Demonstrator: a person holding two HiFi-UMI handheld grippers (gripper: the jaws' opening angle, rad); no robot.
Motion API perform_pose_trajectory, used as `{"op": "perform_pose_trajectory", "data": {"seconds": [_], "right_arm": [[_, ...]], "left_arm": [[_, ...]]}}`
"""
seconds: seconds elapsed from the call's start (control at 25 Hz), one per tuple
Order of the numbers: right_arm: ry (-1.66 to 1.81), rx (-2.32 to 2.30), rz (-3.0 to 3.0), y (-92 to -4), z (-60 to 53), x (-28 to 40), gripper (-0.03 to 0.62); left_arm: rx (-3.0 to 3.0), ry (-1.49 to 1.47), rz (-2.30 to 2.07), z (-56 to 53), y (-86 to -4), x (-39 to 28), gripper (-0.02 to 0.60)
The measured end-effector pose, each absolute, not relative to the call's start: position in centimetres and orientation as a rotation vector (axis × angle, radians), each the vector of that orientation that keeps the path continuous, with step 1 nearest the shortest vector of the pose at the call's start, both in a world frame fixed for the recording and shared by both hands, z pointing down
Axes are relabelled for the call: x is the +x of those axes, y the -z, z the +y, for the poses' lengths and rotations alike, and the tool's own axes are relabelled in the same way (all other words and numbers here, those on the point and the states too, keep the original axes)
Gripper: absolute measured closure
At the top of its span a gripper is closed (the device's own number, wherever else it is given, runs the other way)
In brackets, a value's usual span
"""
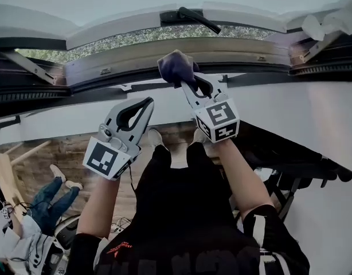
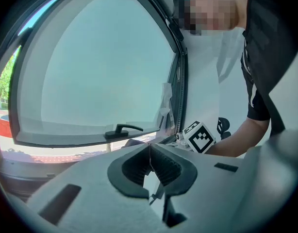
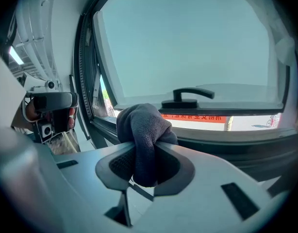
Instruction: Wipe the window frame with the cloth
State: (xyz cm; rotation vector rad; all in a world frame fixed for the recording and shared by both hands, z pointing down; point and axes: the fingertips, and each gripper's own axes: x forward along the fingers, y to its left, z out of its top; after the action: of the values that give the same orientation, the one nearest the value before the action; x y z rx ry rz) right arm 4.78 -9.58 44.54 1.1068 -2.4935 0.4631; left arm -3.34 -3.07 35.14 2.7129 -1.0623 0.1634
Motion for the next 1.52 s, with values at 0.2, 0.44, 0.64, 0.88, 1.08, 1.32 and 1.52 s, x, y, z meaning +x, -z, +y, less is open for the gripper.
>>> {"op": "perform_pose_trajectory", "data": {"seconds": [0.2,0.44,0.64,0.88,1.08,1.32,1.52], "right_arm": [[-0.471,1.195,-2.458,-44.4,-10.1,9.7,0.516],[-0.483,1.297,-2.407,-44.3,-10.6,15.5,0.516],[-0.488,1.389,-2.359,-44.2,-11.0,20.4,0.516],[-0.498,1.489,-2.305,-44.2,-11.4,26.0,0.516],[-0.499,1.544,-2.274,-44.2,-11.7,29.7,0.516],[-0.504,1.619,-2.223,-44.3,-12.0,33.8,0.516],[-0.509,1.684,-2.180,-44.0,-12.1,36.4,0.516]], "left_arm": [[2.729,-0.175,-1.009,-3.4,-35.3,-0.1,0.558],[2.737,-0.172,-0.949,-4.0,-35.1,3.7,0.558],[2.753,-0.169,-0.898,-4.5,-35.1,6.8,0.558],[2.796,-0.156,-0.848,-4.9,-35.0,10.2,0.558],[2.821,-0.155,-0.827,-5.3,-34.7,12.3,0.558],[2.810,-0.175,-0.804,-5.5,-34.6,13.9,0.558],[2.820,-0.174,-0.796,-5.5,-34.4,14.3,0.558]]}}
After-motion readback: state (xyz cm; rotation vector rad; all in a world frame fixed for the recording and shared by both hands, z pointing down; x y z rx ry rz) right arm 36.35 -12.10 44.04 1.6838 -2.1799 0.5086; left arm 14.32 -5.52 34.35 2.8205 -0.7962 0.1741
